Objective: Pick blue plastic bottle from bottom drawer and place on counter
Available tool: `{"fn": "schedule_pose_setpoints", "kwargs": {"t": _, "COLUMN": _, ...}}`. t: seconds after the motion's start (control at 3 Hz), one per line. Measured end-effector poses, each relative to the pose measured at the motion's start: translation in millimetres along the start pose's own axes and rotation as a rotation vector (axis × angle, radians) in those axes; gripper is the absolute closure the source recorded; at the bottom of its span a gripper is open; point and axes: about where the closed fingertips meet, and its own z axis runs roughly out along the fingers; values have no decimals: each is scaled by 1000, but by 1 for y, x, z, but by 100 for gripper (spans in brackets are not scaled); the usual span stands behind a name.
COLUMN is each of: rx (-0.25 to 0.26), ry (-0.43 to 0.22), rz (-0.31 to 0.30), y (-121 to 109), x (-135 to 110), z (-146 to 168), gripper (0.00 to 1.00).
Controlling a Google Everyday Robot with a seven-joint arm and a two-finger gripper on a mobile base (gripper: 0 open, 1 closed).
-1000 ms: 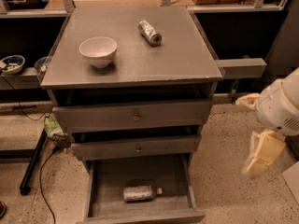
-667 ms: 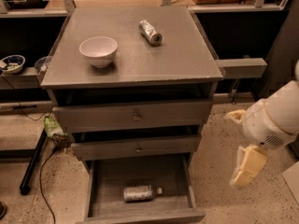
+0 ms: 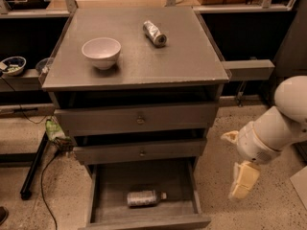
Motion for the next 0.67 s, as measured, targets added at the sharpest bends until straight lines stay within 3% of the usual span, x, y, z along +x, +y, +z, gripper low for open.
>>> {"fn": "schedule_pose_setpoints", "kwargs": {"t": 0.33, "rx": -30, "ry": 68, "rz": -75, "y": -14, "x": -7, "z": 1, "gripper": 0}}
{"fn": "schedule_pose_setpoints", "kwargs": {"t": 0.67, "rx": -33, "ry": 75, "rz": -83, "y": -15, "x": -8, "z": 1, "gripper": 0}}
